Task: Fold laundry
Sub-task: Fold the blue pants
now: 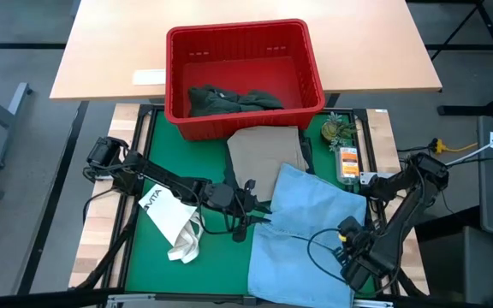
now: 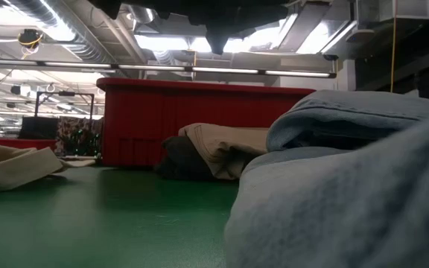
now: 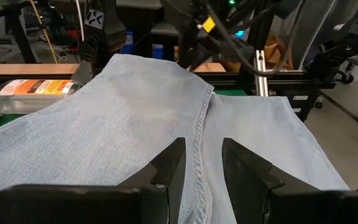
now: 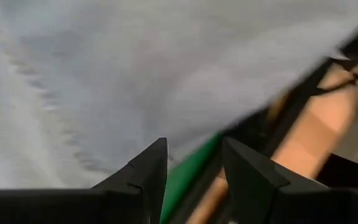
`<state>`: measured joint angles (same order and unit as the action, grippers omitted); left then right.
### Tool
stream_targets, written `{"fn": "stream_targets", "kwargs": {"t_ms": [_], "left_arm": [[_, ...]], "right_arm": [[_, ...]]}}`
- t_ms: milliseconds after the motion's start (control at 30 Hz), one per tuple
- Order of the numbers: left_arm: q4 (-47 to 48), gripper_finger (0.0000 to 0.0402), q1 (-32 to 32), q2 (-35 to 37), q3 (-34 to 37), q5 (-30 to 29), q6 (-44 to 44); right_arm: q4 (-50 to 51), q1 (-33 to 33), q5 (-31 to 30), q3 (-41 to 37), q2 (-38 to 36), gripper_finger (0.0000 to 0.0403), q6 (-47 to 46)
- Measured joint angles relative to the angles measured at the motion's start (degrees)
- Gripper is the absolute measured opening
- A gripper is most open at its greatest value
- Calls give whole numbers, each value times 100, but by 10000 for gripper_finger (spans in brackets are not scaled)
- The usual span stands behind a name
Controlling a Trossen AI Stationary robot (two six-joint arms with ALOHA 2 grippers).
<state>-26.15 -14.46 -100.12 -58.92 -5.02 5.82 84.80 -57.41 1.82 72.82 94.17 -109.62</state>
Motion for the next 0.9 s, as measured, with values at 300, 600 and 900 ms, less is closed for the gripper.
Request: {"fn": "stream_targets", "kwargs": {"t_ms": [300,600,900], "left_arm": [[0,101,2,2,0,0,0],[0,101,2,2,0,0,0],[1,101,-29,2,0,47,2]], "right_arm": [[515,-74,-7,0,0,154,35],[352,-70,-388,-13,0,154,37],[419,-70,-377,-17,416,154,57]]}}
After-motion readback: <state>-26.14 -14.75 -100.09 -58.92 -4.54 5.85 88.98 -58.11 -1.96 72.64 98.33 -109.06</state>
